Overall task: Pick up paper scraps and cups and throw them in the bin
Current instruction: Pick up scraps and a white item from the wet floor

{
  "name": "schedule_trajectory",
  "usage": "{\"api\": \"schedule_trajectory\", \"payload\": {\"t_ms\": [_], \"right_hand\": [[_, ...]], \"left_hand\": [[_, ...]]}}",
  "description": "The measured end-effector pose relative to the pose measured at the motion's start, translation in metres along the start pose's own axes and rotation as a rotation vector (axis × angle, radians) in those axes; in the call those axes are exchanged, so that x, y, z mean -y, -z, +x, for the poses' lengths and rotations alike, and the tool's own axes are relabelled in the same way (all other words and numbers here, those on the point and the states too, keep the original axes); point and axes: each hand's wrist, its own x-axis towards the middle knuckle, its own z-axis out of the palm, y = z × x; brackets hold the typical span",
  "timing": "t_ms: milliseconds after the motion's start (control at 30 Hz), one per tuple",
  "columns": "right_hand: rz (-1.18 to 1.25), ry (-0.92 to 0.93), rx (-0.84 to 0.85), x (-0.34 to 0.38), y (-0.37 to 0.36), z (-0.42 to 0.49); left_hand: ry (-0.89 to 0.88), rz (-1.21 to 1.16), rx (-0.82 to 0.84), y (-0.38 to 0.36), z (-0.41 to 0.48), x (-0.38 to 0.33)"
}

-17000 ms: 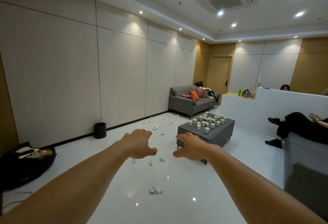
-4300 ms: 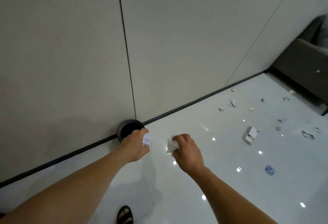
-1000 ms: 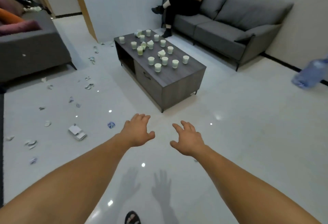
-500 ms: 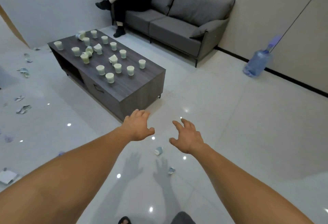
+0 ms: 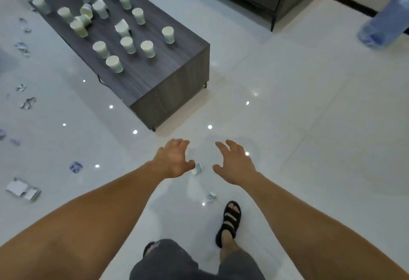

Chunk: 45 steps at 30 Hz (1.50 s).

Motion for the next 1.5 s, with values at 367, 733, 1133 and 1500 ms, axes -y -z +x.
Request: {"api": "schedule_trajectory", "payload": {"t_ms": [367, 733, 1133, 1500], "right_hand": [[-0.019, -0.047, 0.333, -0.1, -0.222, 0.16], [-0.292, 0.004, 0.456, -0.166, -0.524, 0.264], [0.118, 0.057, 0.222, -0.138, -0.546, 0.284], [-0.023, 0.386, 0.198, -0.086, -0.482, 0.357]], "left_hand": [[0.07, -0.173, 0.202, -0.198, 0.178, 0.06], [0.108, -0.321, 0.372, -0.494, 0.273, 0.144], [0.25, -0.73, 0.427, -0.538, 0.281, 0.166], [0.316, -0.83, 0.22, -0.482, 0.29, 0.214]]}}
